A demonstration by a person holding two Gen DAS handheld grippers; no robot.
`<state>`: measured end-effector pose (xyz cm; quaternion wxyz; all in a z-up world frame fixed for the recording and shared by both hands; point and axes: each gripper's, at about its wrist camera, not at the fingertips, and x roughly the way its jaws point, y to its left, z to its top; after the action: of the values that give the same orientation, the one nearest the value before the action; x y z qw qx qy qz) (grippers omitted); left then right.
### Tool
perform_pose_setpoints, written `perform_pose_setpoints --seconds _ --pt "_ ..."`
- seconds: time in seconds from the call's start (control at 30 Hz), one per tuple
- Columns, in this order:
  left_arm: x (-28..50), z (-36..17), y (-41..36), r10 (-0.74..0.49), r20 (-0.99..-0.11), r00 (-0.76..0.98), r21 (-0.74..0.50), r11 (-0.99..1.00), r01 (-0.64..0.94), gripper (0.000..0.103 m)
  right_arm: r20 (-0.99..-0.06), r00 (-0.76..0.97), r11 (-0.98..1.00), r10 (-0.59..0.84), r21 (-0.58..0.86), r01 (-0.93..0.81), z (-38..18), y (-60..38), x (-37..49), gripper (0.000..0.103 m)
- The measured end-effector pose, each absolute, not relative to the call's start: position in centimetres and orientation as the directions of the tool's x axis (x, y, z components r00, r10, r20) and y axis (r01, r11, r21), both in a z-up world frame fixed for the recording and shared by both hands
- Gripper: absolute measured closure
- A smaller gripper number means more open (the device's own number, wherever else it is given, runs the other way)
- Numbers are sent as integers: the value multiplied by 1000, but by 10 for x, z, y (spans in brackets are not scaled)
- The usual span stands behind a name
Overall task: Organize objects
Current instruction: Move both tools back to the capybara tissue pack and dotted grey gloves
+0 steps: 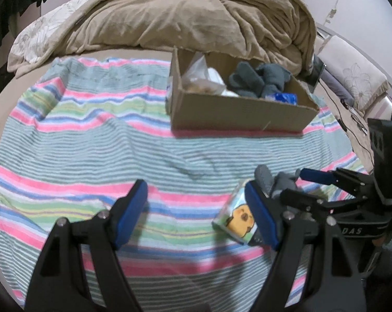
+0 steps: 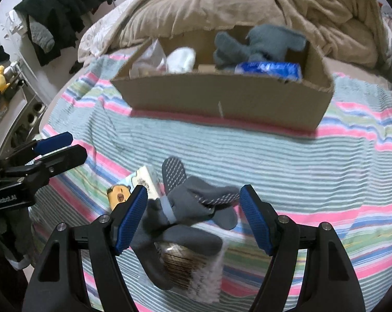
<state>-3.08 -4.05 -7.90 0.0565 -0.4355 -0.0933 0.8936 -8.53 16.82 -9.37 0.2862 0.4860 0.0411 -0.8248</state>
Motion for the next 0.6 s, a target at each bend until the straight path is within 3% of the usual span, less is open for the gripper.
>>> perform_pose_setpoints --seconds 0.23,0.3,0.37,0.6 --pt "-31 -95 -38 191 -789 -585 -219 -975 -23 25 -838 -313 -823 -448 249 510 -110 163 -87 28" --pt "-30 -97 -35 189 -793 -579 -213 -977 -27 25 -833 -287 -808 -474 281 518 -112 163 -87 50" --pt "-30 -99 -33 185 -798 -573 -205 -978 -30 25 -830 -282 -800 -482 285 528 -112 162 -85 58" --pt "-31 -102 -14 183 -810 -557 -178 -982 -64 25 -805 -307 -789 -508 291 542 -98 175 -86 66"
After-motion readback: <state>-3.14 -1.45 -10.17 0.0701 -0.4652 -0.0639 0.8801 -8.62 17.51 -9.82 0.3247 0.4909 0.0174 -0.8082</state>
